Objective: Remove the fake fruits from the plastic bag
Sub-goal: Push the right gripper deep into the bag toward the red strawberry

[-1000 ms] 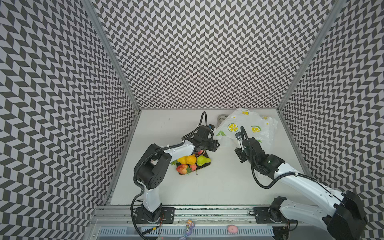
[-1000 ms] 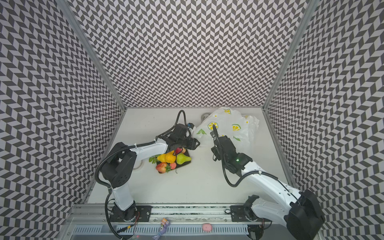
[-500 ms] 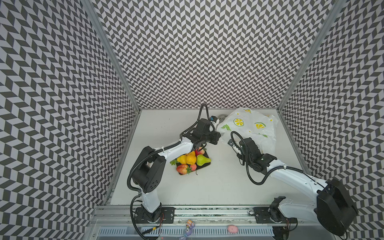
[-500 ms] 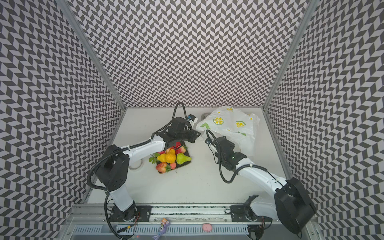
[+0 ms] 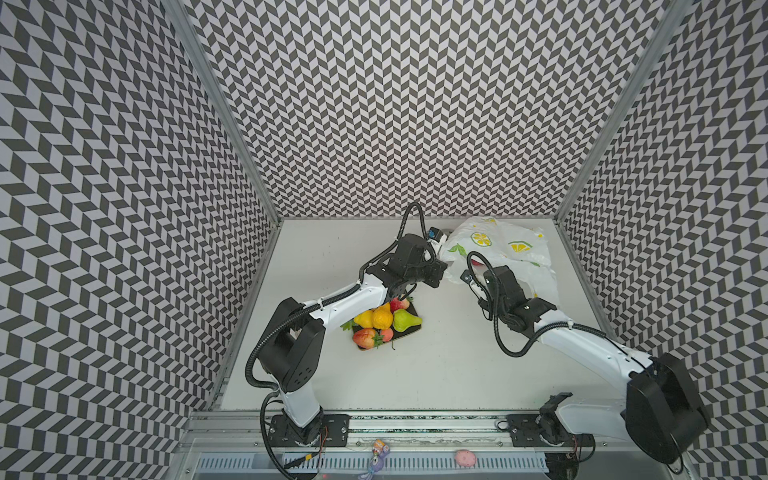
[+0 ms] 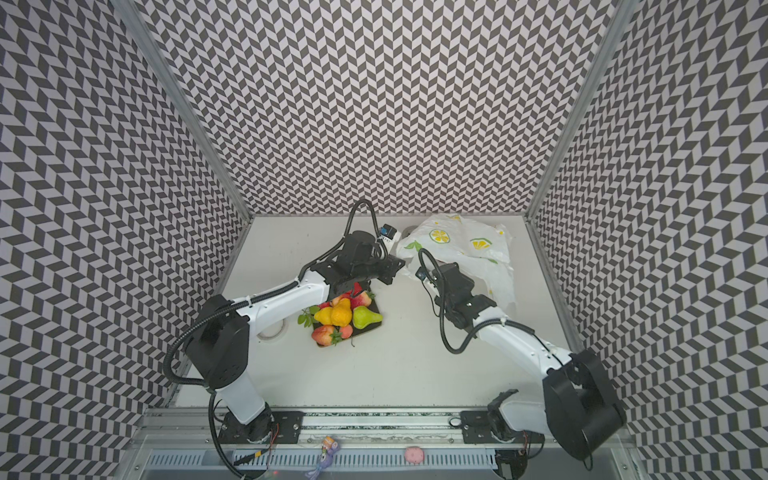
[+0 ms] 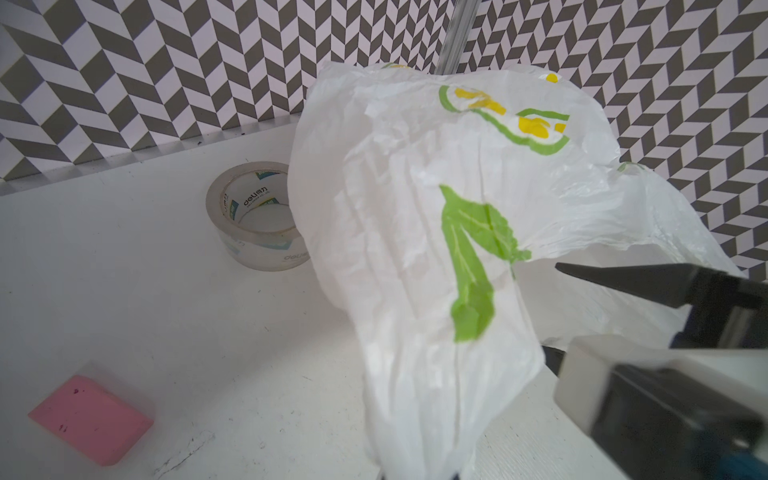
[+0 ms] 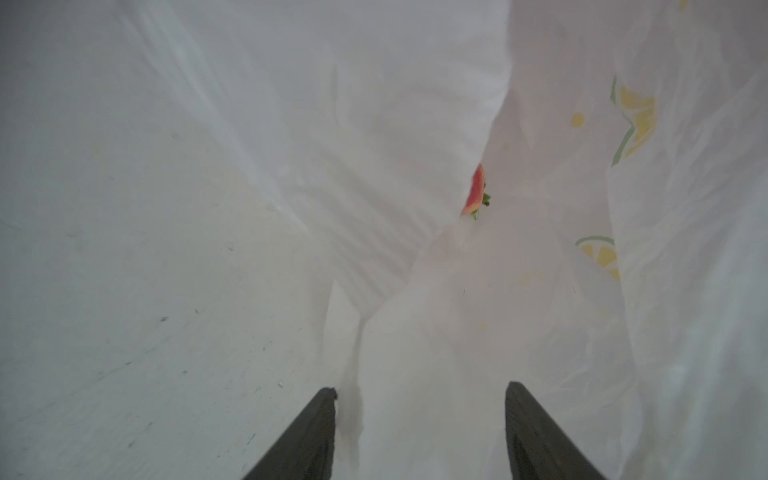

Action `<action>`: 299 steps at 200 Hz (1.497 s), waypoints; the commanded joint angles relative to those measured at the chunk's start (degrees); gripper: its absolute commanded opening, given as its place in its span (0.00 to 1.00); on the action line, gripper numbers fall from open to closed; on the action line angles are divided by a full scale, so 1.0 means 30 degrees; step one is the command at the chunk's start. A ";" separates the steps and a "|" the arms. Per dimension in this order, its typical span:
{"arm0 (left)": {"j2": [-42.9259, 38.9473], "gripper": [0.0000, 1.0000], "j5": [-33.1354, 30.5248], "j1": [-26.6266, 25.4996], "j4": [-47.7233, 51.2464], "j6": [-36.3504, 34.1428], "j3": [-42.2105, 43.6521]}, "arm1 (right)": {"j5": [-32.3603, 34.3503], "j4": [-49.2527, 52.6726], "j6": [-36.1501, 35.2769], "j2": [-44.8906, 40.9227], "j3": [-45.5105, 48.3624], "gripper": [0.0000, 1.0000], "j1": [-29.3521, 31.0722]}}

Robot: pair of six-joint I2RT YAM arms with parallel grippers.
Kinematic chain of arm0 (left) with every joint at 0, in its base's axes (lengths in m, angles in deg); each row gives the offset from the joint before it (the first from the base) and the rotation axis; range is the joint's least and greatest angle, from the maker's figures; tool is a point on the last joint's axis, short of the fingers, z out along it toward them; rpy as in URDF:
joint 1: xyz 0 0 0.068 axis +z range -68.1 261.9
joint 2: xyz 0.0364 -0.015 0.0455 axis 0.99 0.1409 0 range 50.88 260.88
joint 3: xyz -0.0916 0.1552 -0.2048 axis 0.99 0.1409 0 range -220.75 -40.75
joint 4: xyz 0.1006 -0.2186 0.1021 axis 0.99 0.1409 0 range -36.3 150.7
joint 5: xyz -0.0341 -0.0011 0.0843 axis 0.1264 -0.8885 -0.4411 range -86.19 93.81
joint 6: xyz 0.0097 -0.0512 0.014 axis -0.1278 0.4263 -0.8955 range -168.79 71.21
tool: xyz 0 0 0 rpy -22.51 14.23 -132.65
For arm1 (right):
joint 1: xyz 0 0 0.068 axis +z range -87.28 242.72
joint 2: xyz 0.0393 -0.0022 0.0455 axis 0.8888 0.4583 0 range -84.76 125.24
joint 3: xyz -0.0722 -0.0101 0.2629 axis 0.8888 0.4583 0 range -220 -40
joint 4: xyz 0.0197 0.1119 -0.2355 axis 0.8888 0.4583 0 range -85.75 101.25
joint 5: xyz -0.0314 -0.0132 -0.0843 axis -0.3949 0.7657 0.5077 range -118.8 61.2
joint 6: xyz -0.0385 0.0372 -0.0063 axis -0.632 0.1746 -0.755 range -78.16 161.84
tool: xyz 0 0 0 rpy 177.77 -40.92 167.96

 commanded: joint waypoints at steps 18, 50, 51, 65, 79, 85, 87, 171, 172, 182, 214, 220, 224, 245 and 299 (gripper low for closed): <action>-0.0205 0.00 -0.0564 -0.0236 0.0288 -0.0810 -0.0163 | -0.1366 0.1402 -0.1074 -0.1319 -0.0663 0.62 -0.0035; -0.0510 0.00 -0.0708 -0.0388 0.0515 -0.1080 -0.0340 | 0.2112 -0.0021 -0.2938 -0.0593 0.0118 0.51 -0.0065; -0.0520 0.00 -0.0711 -0.0400 0.0527 -0.1103 -0.0340 | 0.2223 -0.0108 -0.2951 -0.0572 0.0138 0.50 -0.0052; -0.0668 0.00 -0.0806 -0.0469 0.0647 -0.1250 -0.0340 | 0.3479 -0.1153 -0.3724 -0.0126 0.0473 0.39 -0.0141; -0.0809 0.00 -0.0882 -0.0496 0.0727 -0.1296 -0.0318 | 0.4188 -0.1891 -0.3865 0.0295 0.0739 0.32 -0.0260; -0.0902 0.00 -0.0913 -0.0508 0.0742 -0.1306 -0.0285 | 0.4287 -0.2062 -0.3777 0.0462 0.0802 0.31 -0.0315; -0.0909 0.00 -0.0918 -0.0524 0.0721 -0.1303 -0.0283 | 0.4316 -0.2112 -0.3745 0.0523 0.0802 0.30 -0.0328; -0.1942 0.00 -0.0996 -0.0672 0.0848 -0.1478 0.0178 | 0.4872 -0.3239 -0.1473 0.3456 0.0032 0.24 -0.1773; -0.1954 0.00 -0.1002 -0.0689 0.0854 -0.1478 0.0197 | 0.4906 -0.3240 -0.1442 0.3518 -0.0022 0.24 -0.1785; -0.2025 0.00 -0.0943 -0.0736 0.0832 -0.1522 0.0324 | 0.5135 -0.3161 -0.1059 0.4107 -0.0596 0.25 -0.1914; -0.1849 0.00 -0.0626 -0.0908 0.0882 -0.1538 0.0878 | 0.3533 -0.0553 0.3287 0.6008 -0.3933 0.34 -0.2149; -0.1820 0.00 -0.0597 -0.0952 0.0831 -0.1500 0.0997 | 0.3133 -0.0274 0.4200 0.6188 -0.4358 0.37 -0.2150; -0.1776 0.00 -0.0581 -0.0965 0.0780 -0.1443 0.1084 | 0.2874 -0.0137 0.4701 0.6298 -0.4548 0.39 -0.2160; -0.1596 0.00 -0.0452 -0.1111 0.0765 -0.1333 0.1241 | 0.1927 0.0486 0.6921 0.6842 -0.5209 0.49 -0.2293; -0.1964 0.00 0.0048 -0.1202 0.0550 -0.0753 0.1644 | 0.1646 0.1595 1.0213 0.7153 -0.5273 0.63 -0.3101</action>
